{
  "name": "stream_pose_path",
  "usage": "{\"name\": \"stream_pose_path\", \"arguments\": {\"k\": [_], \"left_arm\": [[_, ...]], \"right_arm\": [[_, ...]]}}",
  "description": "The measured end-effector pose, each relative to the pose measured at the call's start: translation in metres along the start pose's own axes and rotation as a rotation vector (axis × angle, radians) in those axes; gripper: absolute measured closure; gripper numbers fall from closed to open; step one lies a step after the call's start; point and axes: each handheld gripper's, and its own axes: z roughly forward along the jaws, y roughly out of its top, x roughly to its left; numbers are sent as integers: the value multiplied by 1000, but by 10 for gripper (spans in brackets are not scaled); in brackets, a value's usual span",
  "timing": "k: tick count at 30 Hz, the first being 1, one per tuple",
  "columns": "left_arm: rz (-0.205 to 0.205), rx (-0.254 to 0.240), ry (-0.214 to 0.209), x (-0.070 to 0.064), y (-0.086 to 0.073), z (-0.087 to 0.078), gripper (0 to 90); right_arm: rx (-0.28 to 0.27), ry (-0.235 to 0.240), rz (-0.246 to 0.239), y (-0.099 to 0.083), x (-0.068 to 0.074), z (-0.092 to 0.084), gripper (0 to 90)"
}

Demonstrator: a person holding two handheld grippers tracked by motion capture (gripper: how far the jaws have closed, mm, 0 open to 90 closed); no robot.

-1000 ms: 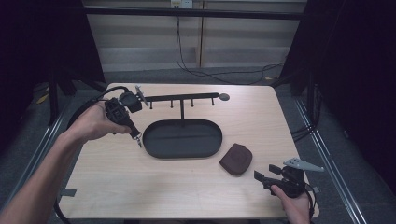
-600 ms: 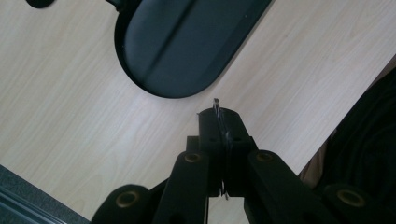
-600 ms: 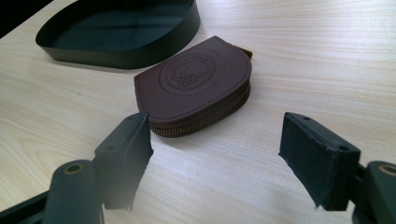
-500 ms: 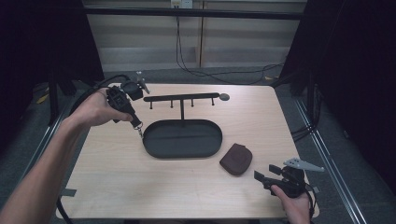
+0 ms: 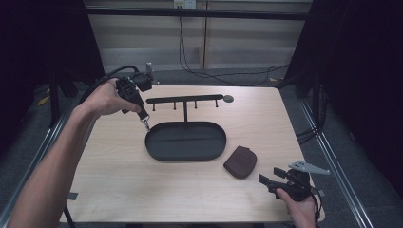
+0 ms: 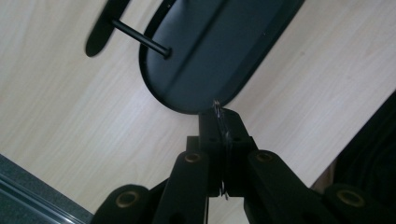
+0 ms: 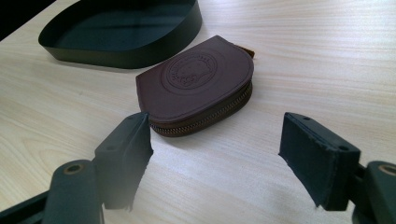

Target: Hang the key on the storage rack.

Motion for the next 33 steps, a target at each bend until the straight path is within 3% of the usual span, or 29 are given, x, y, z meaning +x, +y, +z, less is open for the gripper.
{"name": "stream_pose_path", "arguments": {"k": [11, 16, 24, 33], "left_arm": [[-33, 4, -30, 17, 17, 9, 892], [-28, -7, -42, 22, 23, 13, 892], [-57, 14, -34, 30, 30, 18, 891], [-79, 29, 3, 32, 36, 24, 891]], "right_arm": [[2, 11, 8, 0, -1, 0, 253], [6, 22, 10, 0, -1, 1, 259], [4, 28, 6, 0, -1, 0, 260], [8, 31, 4, 0, -1, 1, 260]]}}
